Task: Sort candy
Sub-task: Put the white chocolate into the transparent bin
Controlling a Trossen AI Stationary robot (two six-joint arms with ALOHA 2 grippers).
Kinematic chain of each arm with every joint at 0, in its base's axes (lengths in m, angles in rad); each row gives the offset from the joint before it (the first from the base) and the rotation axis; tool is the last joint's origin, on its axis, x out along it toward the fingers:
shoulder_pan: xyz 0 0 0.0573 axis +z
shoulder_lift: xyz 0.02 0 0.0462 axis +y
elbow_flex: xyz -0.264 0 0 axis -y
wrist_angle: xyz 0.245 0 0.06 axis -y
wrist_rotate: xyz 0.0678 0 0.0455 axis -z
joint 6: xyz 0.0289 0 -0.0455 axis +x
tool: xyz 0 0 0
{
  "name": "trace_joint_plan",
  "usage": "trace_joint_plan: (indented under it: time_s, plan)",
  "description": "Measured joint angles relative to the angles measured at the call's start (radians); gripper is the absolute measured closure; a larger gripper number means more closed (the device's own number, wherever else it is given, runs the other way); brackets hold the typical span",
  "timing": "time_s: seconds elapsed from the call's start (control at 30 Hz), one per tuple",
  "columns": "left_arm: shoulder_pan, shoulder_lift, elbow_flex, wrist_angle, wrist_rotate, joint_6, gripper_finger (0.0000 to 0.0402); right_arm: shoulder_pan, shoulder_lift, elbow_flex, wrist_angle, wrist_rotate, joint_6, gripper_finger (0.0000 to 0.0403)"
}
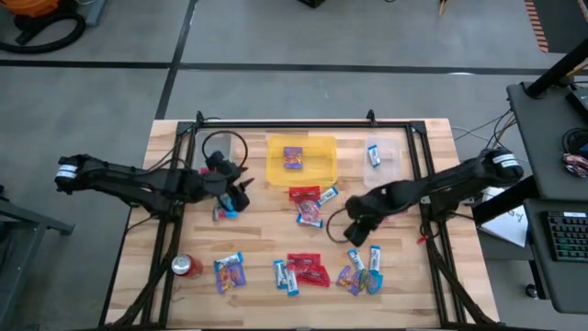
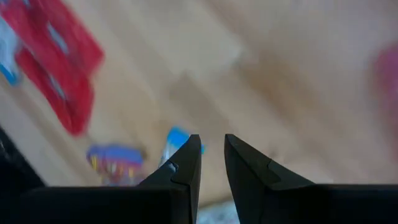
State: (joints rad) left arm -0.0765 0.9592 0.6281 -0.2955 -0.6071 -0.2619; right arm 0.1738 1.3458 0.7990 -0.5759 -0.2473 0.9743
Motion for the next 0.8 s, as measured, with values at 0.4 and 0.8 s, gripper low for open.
trace_joint_plan:
  time_s: [0.4, 0.8]
  plan:
    - [-0.001, 0.0, 0.0, 0.008, -0.002, 0.018, 0.0238, 0.214, 0.092, 0.129, -0.321, -0.027, 0.303, 0.0337]
    - [-0.001, 0.008, -0.002, 0.011, -0.005, 0.018, 0.0238, 0.3, 0.083, 0.128, -0.362, 0.088, 0.531, 0.0244]
